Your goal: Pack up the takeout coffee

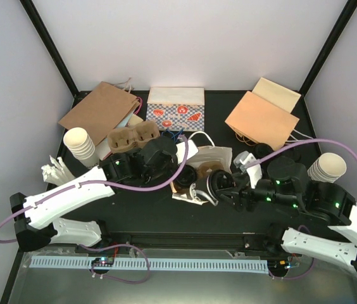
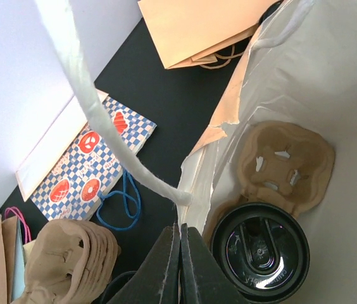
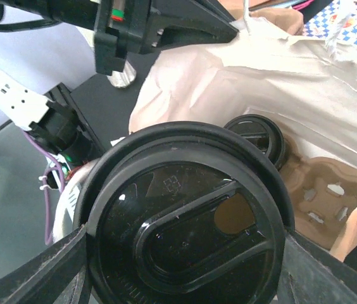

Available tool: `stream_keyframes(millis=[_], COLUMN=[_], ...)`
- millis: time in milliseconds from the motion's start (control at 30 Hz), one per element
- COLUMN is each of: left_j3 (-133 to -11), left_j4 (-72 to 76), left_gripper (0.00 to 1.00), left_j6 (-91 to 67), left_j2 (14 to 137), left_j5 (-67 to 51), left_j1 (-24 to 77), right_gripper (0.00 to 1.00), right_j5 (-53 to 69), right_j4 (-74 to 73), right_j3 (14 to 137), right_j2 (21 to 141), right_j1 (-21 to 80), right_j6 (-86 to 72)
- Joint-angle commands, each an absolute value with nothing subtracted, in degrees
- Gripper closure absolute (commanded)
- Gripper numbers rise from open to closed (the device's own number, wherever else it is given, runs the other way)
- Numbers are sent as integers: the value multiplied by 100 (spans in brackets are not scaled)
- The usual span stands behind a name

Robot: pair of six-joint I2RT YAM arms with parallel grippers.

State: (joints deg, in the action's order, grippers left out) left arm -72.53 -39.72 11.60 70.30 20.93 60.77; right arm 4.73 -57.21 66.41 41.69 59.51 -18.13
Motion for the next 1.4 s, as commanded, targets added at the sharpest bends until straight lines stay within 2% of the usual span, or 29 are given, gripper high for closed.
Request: stream_keyframes(millis=[0,267,633,900,1367], left_j3=[-7183,-7178,-7198,-7089,-6912], left_j4=[-4094,-4096,-4085,-4030,-4114], left_gripper=[99,99,98,98,98], left_j6=[1194,1187,1237,1254,1075], left_j2=[6912,6897,6876,6787,6544], left_j5=[2153,2148,2210,2112,2252], left_j1=[6100,6116,6142,6319,6639], right_gripper=[35,35,36,35,36], right_j5=[852,1351,1402,651,-498], right_j4=[-5592,-5885,-6547,-6442,-5662], right_j3=[6769,6833,6775,7220,7095], right_j2=[4000,4098,4386,4218,4456], right_j1=[6003,6002,6003,6003,6002], right_j6=[-1852,-1803,-1723,-1630,-1117])
